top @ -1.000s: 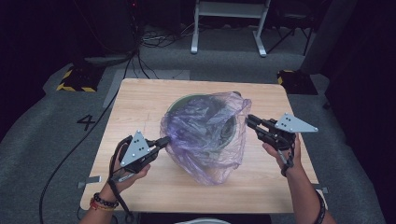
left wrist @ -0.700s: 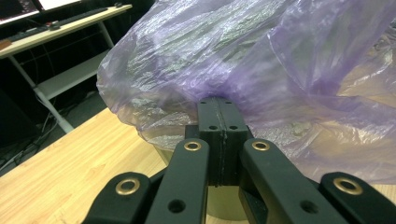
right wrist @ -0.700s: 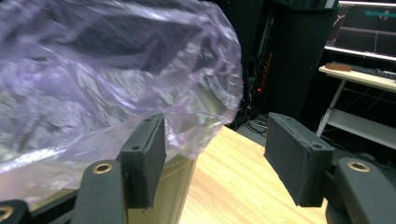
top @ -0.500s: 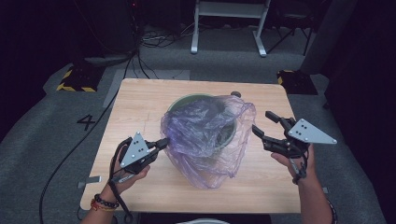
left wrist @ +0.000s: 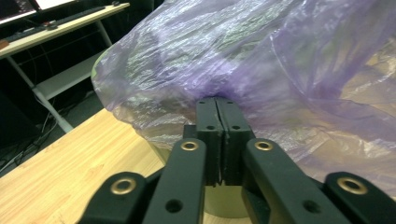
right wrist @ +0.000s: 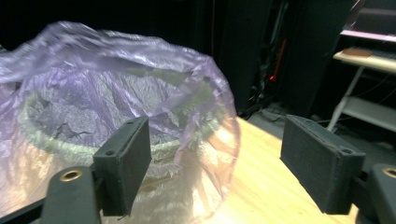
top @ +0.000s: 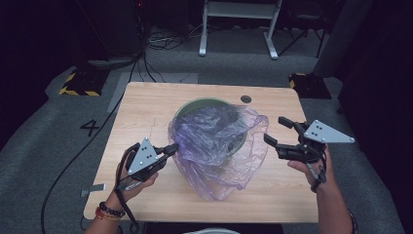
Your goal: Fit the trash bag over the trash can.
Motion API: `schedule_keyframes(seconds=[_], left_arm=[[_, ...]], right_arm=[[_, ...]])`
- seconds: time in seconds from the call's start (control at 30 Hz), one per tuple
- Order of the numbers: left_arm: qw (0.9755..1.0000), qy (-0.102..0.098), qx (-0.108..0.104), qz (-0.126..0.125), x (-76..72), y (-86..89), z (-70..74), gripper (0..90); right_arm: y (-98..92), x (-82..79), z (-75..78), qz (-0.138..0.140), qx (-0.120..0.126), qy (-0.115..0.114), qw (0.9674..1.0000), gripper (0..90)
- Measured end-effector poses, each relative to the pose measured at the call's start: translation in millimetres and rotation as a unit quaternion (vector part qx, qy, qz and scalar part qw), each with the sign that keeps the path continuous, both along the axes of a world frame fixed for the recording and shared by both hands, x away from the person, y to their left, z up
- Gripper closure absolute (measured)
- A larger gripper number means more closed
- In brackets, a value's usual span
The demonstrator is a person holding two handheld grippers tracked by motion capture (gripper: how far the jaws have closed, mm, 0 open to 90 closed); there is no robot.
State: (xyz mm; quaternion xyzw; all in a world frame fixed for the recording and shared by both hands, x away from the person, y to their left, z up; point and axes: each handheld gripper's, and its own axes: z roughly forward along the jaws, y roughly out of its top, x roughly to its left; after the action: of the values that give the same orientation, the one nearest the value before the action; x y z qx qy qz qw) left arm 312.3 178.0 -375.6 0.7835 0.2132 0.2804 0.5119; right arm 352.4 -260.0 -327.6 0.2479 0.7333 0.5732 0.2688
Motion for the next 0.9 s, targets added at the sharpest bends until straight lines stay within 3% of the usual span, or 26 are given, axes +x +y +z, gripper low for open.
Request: schedule_keyframes(seconds=[0.07, 0.13, 0.23, 0.33, 0.37, 0.5, 0.63, 0.73, 0.9], left_arm=[[0.9998, -0.002, 0.004, 0.020, 1.1, 0.6, -0.1, 77.0], [0.9994, 0.006, 0.000, 0.035, 2.0, 2.4, 0.0, 60.0], [0.9990, 0.015, -0.013, 0.041, -0.5, 6.2, 0.6, 38.5], [0.9994, 0.018, -0.019, 0.023, -7.2, 8.5, 3.6, 23.6], [0.9995, 0.017, -0.022, 0.016, -11.1, 8.8, 5.7, 22.1], [0.9995, 0.010, -0.027, -0.014, -23.9, 6.7, 15.9, 17.5], [0.9990, -0.010, -0.026, -0.036, -36.1, 0.7, 30.0, 17.4], [0.9979, -0.008, -0.028, -0.057, -41.4, -7.6, 37.9, 16.7], [0.9964, -0.009, -0.012, -0.083, -47.5, -28.2, 42.2, 15.6]], right_arm=[[5.4, 9.4, -3.7, 0.002, 0.000, 0.014, 0.9999, 24.2], [9.4, 19.8, -8.1, 0.002, 0.007, 0.030, 0.9995, 24.2], [13.4, 32.4, -14.7, -0.006, 0.019, 0.046, 0.9987, 24.0], [15.8, 39.3, -19.8, -0.001, 0.028, 0.063, 0.9976, 24.5], [16.4, 40.0, -20.5, -0.002, 0.028, 0.064, 0.9976, 25.8], [18.4, 40.9, -22.1, 0.006, 0.023, 0.062, 0.9978, 44.9], [20.7, 39.2, -20.6, 0.021, 0.011, 0.056, 0.9982, 60.9], [23.3, 37.0, -19.3, 0.027, 0.001, 0.048, 0.9985, 71.3], [27.2, 34.2, -18.5, 0.033, -0.012, 0.034, 0.9988, 80.8]])
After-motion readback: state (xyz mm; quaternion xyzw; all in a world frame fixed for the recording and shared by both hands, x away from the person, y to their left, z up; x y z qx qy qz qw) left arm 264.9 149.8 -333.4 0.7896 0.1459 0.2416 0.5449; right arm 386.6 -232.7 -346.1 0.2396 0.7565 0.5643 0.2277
